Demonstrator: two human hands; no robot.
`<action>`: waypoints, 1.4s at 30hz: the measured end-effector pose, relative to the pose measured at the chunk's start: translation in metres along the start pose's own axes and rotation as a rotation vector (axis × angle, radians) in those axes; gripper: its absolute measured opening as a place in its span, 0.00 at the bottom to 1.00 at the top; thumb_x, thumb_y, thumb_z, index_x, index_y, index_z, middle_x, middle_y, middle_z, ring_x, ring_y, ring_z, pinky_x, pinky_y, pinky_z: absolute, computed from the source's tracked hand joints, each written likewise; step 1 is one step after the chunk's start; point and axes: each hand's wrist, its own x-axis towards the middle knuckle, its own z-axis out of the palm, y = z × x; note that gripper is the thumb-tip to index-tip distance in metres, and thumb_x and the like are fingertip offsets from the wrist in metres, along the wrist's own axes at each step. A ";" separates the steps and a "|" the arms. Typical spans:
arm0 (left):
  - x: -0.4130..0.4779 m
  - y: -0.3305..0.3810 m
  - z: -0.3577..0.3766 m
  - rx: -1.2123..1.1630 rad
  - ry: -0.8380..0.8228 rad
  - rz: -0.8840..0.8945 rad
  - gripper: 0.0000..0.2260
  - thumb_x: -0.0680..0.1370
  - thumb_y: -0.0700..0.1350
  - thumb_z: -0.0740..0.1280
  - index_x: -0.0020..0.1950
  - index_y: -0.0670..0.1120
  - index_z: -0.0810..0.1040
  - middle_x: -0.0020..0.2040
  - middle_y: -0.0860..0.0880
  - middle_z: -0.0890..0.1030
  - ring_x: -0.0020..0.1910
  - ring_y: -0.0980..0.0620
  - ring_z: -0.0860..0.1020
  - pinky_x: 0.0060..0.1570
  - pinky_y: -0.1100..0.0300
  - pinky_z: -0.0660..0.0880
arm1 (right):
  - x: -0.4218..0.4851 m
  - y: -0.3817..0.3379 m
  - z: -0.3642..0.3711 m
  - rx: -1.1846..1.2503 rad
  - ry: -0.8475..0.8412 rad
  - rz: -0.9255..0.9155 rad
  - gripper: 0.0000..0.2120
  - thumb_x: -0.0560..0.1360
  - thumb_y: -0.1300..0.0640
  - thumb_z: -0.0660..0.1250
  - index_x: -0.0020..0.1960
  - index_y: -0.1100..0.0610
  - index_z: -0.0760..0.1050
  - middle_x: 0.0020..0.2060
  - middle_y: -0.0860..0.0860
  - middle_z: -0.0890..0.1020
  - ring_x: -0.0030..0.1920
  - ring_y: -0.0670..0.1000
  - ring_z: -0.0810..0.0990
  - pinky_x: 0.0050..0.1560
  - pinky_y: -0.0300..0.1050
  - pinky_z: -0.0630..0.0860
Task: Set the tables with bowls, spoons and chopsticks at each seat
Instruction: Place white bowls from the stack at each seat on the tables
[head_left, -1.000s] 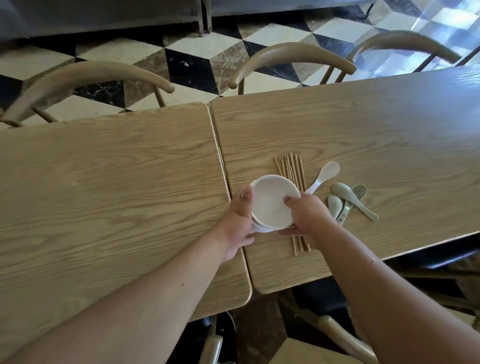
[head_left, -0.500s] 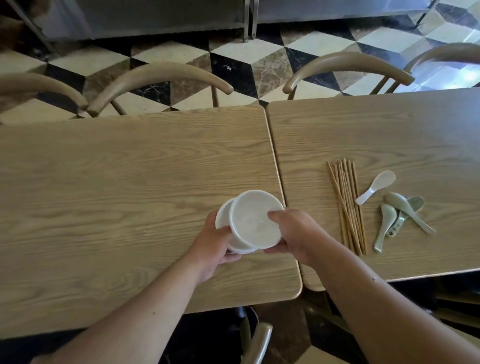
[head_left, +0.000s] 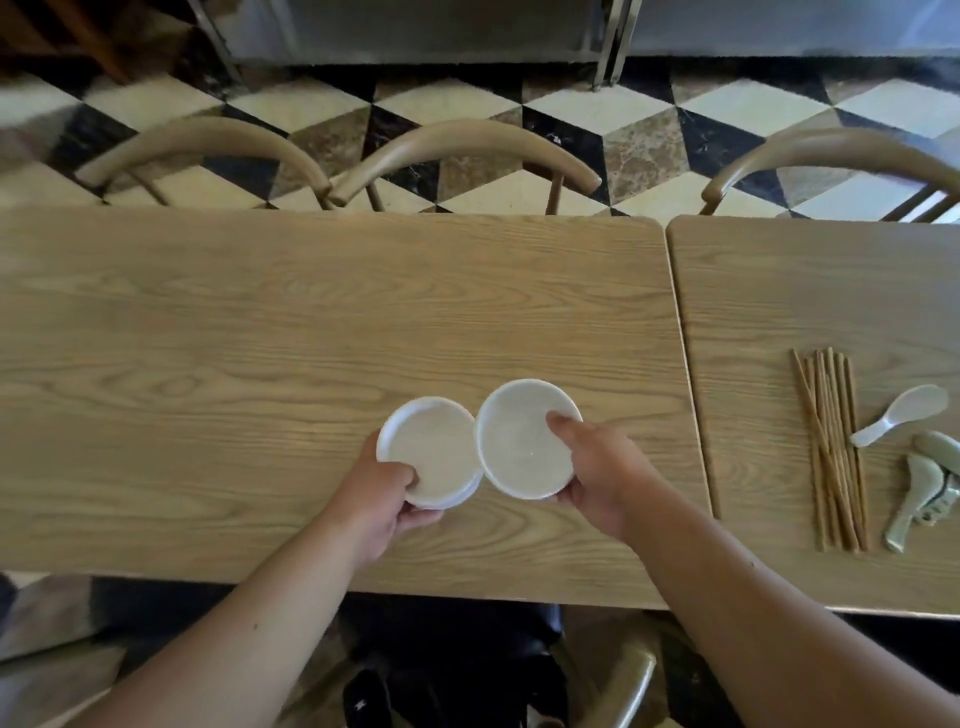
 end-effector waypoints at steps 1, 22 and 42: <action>0.000 -0.001 -0.008 -0.001 0.019 -0.004 0.27 0.81 0.29 0.57 0.72 0.57 0.68 0.65 0.43 0.76 0.58 0.38 0.83 0.50 0.39 0.86 | 0.004 0.003 0.000 0.008 0.034 -0.004 0.08 0.86 0.54 0.65 0.61 0.57 0.76 0.57 0.57 0.81 0.52 0.60 0.84 0.38 0.52 0.83; -0.011 -0.023 -0.077 -0.107 -0.008 -0.010 0.27 0.81 0.29 0.60 0.72 0.57 0.72 0.68 0.43 0.77 0.62 0.38 0.83 0.51 0.40 0.86 | 0.028 0.052 0.035 -0.745 0.432 -0.251 0.20 0.81 0.55 0.65 0.72 0.56 0.69 0.61 0.55 0.79 0.52 0.60 0.84 0.49 0.55 0.83; -0.082 0.026 -0.266 -0.082 -0.197 0.203 0.17 0.86 0.62 0.58 0.74 0.60 0.71 0.65 0.47 0.84 0.59 0.46 0.87 0.62 0.40 0.83 | -0.100 0.043 0.323 -0.744 -0.061 -0.285 0.23 0.82 0.61 0.56 0.74 0.50 0.74 0.59 0.57 0.82 0.49 0.62 0.87 0.41 0.59 0.88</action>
